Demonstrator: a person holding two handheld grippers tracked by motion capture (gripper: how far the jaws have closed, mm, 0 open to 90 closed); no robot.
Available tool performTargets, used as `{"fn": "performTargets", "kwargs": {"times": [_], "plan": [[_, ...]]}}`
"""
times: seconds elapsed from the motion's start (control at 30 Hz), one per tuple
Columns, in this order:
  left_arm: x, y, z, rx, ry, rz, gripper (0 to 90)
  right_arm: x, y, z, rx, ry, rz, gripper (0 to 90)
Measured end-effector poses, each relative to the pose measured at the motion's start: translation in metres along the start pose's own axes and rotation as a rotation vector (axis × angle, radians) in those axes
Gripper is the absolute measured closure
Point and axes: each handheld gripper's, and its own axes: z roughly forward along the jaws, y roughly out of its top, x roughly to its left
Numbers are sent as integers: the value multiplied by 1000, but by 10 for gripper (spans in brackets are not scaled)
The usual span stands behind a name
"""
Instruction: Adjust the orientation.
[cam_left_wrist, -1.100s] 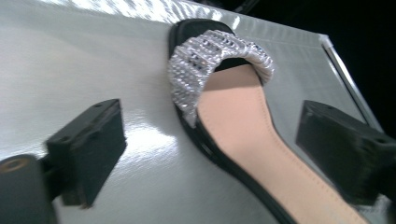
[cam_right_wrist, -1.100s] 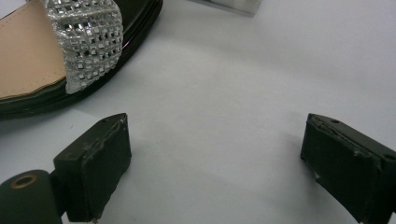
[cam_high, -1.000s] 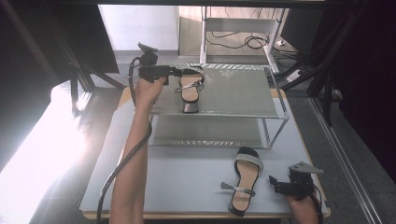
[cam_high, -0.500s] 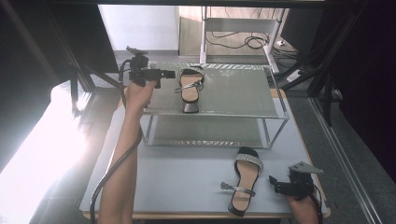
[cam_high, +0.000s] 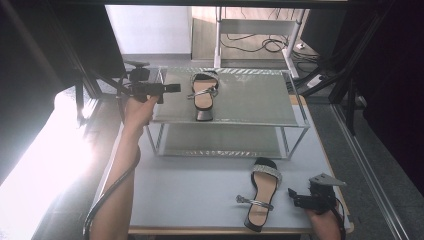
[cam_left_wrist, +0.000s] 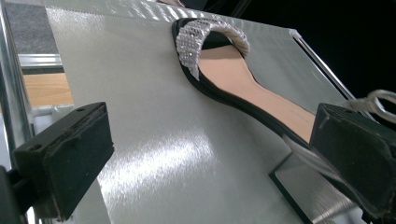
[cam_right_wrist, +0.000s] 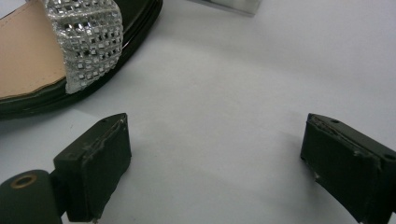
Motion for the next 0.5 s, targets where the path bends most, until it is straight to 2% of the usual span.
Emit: {"fn": "performTargets", "kwargs": {"times": [0.5], "plan": [[-19,-31,-16,-6,-58,86,0,0,0,0,0,0,0,80]]}}
